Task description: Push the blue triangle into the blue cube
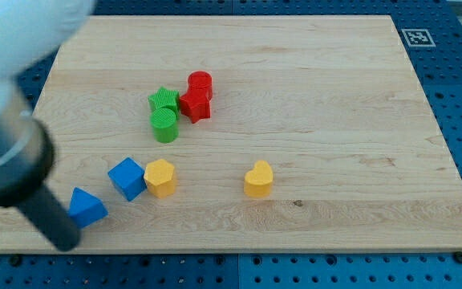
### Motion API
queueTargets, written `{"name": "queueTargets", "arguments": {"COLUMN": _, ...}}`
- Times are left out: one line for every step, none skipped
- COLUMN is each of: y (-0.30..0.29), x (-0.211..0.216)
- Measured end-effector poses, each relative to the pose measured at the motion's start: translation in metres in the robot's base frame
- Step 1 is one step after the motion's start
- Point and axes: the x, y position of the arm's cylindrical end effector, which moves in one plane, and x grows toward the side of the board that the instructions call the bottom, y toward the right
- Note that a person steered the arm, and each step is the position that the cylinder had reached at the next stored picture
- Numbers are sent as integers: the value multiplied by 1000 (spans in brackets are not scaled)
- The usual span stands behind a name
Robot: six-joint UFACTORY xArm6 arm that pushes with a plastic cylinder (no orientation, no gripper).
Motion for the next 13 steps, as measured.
{"name": "queueTargets", "arguments": {"y": -62, "x": 0}}
{"name": "queueTargets", "arguments": {"y": -79, "x": -1}}
{"name": "queueTargets", "arguments": {"y": -44, "x": -11}}
{"name": "queueTargets", "arguments": {"y": -9, "x": -27}}
{"name": "queueTargets", "arguments": {"y": 18, "x": -34}}
{"name": "queueTargets", "arguments": {"y": 30, "x": -39}}
{"name": "queueTargets", "arguments": {"y": 37, "x": -45}}
{"name": "queueTargets", "arguments": {"y": 39, "x": -52}}
{"name": "queueTargets", "arguments": {"y": 36, "x": -62}}
{"name": "queueTargets", "arguments": {"y": 29, "x": -99}}
{"name": "queueTargets", "arguments": {"y": 55, "x": -115}}
{"name": "queueTargets", "arguments": {"y": 121, "x": -110}}
{"name": "queueTargets", "arguments": {"y": 186, "x": -110}}
